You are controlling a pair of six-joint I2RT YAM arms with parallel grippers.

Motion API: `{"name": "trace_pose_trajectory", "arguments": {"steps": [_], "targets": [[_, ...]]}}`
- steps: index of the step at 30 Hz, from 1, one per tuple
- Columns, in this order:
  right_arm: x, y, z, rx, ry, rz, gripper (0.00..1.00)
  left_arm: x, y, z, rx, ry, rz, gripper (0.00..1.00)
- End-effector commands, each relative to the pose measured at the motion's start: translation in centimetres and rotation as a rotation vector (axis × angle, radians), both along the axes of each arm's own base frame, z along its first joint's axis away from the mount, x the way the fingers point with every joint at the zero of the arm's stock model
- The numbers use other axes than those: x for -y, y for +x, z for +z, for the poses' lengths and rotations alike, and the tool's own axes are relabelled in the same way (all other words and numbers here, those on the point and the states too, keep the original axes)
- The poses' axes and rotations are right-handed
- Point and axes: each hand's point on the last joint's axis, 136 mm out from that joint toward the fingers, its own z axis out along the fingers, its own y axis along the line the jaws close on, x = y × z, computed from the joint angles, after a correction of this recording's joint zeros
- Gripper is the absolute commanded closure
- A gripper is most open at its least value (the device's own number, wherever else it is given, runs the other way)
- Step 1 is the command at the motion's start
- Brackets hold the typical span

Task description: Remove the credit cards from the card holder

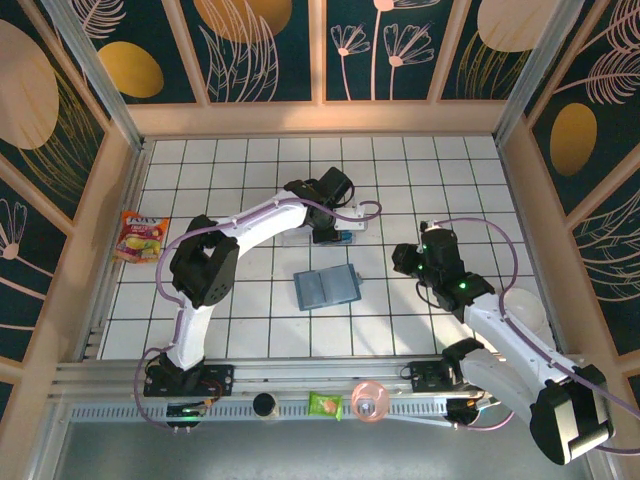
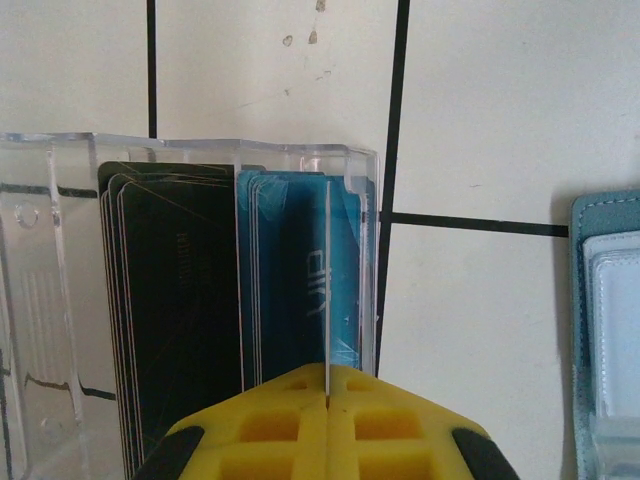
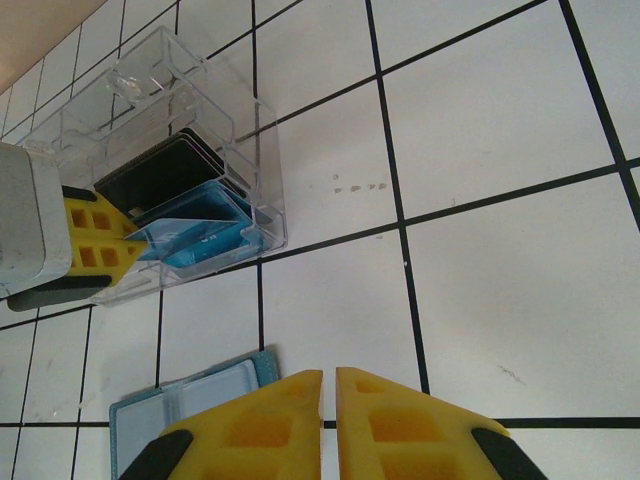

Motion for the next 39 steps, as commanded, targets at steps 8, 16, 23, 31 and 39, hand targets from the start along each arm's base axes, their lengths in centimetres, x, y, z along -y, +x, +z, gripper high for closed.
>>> {"name": "trace_pose_trajectory", "arguments": {"steps": [8, 16, 23, 31, 39], "targets": [[0.2, -0.2, -0.2, 0.001, 0.016, -0.006, 0.88, 0.3, 0.7, -0.4, 0.049, 0.007, 0.013, 0.70], [-1.5, -0.6, -0.5, -0.017, 0.051, 0.086, 0.76, 2.7, 3.0, 8.4, 0.182, -0.268, 0.123, 0.70], [-5.6, -1.6, -0.9, -0.027, 0.055, 0.241, 0.62, 1.8, 3.6, 19.0, 0.174, -0.706, 0.316, 0.54], [-12.7, -4.1, -0.6, -0.003, -0.086, 0.499, 0.58, -5.9, -0.2, 20.5, 0.051, -1.224, 0.733, 0.23], [-18.9, -6.5, -4.0, -0.044, -0.210, 0.687, 0.57, -14.6, -4.5, 11.8, -0.049, -1.230, 1.132, 0.01]]}}
